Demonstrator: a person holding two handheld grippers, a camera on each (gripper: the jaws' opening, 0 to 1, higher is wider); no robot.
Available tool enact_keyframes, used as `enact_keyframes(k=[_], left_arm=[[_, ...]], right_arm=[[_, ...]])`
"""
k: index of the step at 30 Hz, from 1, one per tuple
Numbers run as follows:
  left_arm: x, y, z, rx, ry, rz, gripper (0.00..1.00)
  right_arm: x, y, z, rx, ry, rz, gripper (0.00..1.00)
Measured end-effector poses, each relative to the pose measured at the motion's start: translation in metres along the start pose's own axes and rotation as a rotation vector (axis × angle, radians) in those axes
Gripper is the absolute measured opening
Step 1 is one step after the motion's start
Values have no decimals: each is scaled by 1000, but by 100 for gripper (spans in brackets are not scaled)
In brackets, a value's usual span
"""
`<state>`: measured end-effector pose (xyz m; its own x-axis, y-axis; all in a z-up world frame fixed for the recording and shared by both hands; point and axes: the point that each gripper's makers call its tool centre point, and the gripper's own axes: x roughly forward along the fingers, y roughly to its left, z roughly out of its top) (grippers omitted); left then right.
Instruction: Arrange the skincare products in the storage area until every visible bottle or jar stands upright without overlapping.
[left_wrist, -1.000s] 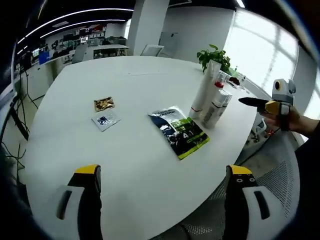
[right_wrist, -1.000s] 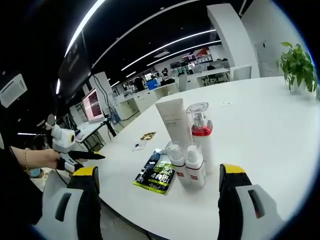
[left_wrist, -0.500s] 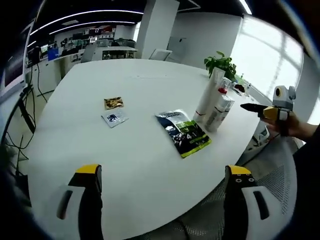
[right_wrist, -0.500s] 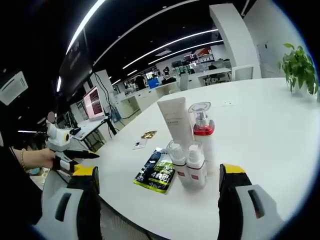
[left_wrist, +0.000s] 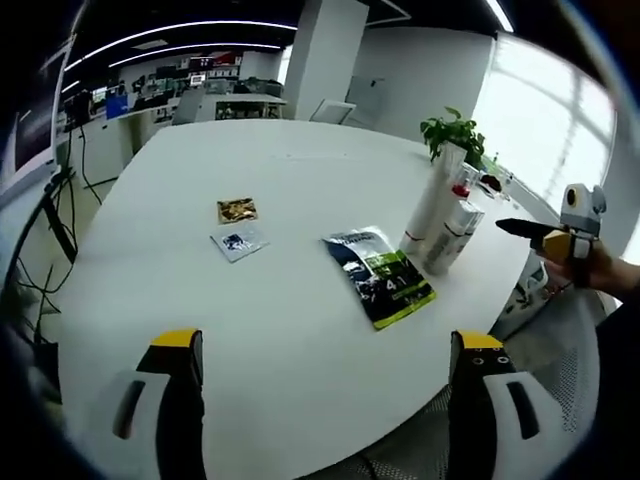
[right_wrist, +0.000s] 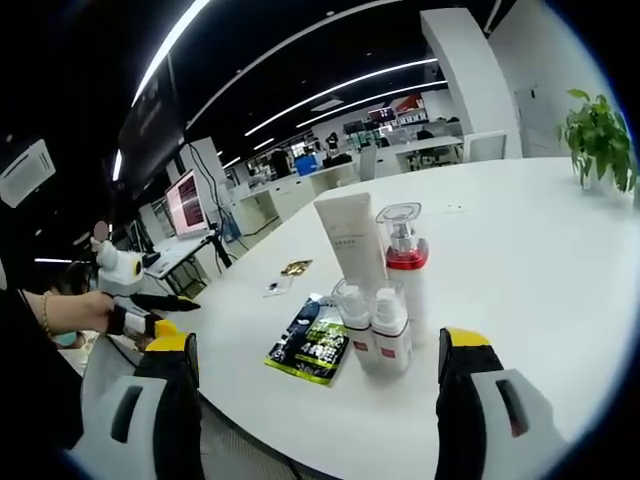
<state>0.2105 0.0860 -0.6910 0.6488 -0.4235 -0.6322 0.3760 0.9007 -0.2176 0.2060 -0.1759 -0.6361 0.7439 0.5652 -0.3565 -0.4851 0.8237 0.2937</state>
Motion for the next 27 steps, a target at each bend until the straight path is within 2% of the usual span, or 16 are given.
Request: enact_keyframes(k=[9,17,27], left_arm=[[22,18,17,7,10,67,98],[52,26,35,22,31,99,98],[89,36,38,1,97,133,93]], right_arm=[[0,-1,-2,-12,10,-5,98],[0,-3,-3,-13,15,-16,99],[0,-7,-5,-20,21,-40,99]])
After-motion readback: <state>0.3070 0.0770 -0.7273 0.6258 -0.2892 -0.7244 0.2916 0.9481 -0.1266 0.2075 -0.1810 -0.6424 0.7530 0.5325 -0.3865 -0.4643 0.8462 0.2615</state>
